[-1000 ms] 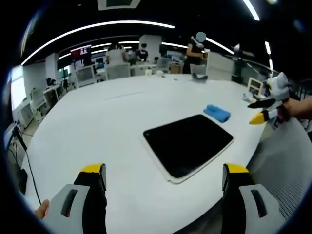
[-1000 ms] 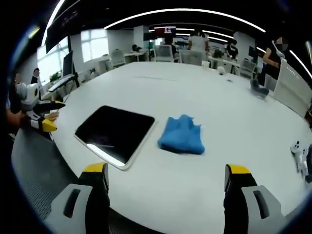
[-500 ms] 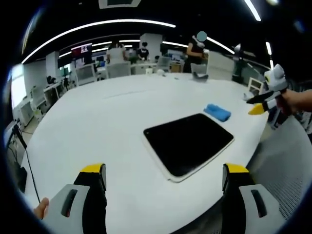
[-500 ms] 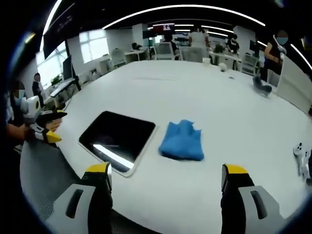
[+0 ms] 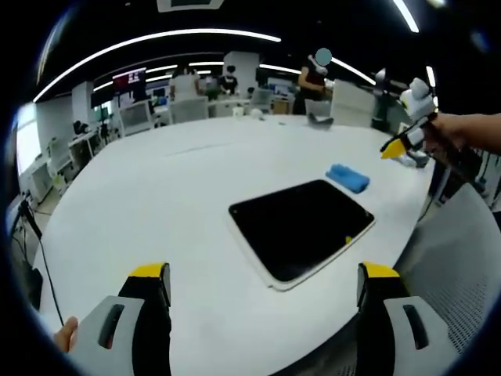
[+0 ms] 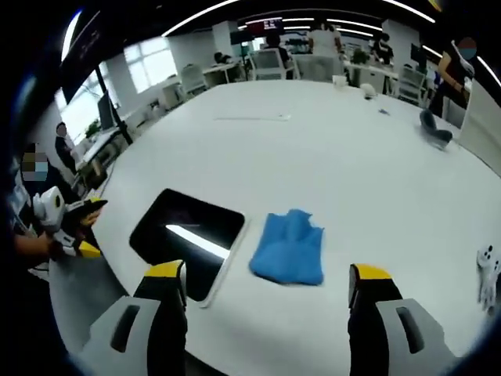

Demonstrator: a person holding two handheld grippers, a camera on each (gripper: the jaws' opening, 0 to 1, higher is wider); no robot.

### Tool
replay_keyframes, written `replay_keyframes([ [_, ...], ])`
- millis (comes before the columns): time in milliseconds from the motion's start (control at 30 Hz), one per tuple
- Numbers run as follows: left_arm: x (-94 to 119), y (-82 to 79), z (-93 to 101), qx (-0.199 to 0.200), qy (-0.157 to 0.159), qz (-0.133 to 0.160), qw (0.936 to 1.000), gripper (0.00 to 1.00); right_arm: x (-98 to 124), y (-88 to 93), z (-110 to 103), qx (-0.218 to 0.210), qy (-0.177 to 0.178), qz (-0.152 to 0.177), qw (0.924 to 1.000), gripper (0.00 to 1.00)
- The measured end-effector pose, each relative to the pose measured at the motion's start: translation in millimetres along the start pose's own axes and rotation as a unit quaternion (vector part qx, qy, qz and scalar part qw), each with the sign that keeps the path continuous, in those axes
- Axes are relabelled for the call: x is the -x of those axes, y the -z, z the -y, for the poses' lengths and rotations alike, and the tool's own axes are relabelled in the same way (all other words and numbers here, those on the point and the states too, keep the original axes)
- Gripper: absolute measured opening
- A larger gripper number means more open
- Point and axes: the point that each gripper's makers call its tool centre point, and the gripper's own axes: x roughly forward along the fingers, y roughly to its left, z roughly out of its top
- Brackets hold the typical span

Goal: Wipe the mirror surface with the cleaning cloth until all visible marks leave the cleaned area.

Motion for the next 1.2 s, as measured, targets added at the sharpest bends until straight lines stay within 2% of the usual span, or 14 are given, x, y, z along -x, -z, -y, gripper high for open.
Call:
replay_keyframes([
  [133, 0.0, -0.2, -0.2, 0.001, 0.000, 0.001, 1.0000, 1.00, -7.0, -13.8, 7.9, -0.007, -0.003, -0.006, 0.9999, 0.81],
  [267, -0.1, 0.2, 0.5, 0.001, 0.002, 0.000, 1.0000, 1.00, -16.8, -19.5, 12.3, -0.009, -0.001, -0.020, 0.9998, 0.77],
  [367, -0.2, 0.9, 0.3, 0.000, 0.002, -0.002, 1.0000, 1.00, -28.8, -22.4, 14.5, -0.009, -0.001, -0.028, 0.9996, 0.71],
  [433, -0.4, 1.4, 0.3, 0.000, 0.002, -0.004, 1.0000, 1.00, -36.1, -23.0, 16.8, -0.001, 0.003, -0.027, 0.9996, 0.63],
  [667, -1.0, 2.1, 0.5, -0.001, 0.004, -0.005, 1.0000, 1.00, -65.9, -12.4, 23.2, -0.008, 0.011, -0.047, 0.9988, 0.50],
  [800, -1.3, 3.2, 0.9, 0.000, 0.005, -0.007, 1.0000, 1.00, -76.4, 1.2, 26.6, -0.017, 0.018, -0.064, 0.9977, 0.43],
  [1133, -1.5, 4.6, 0.3, -0.002, 0.002, -0.011, 0.9999, 0.99, -99.7, 12.2, 37.7, -0.041, 0.031, -0.071, 0.9962, 0.29],
  [1200, -1.7, 4.7, 0.4, -0.004, 0.002, -0.012, 0.9999, 0.99, -104.1, 15.8, 35.0, -0.041, 0.027, -0.078, 0.9958, 0.23],
])
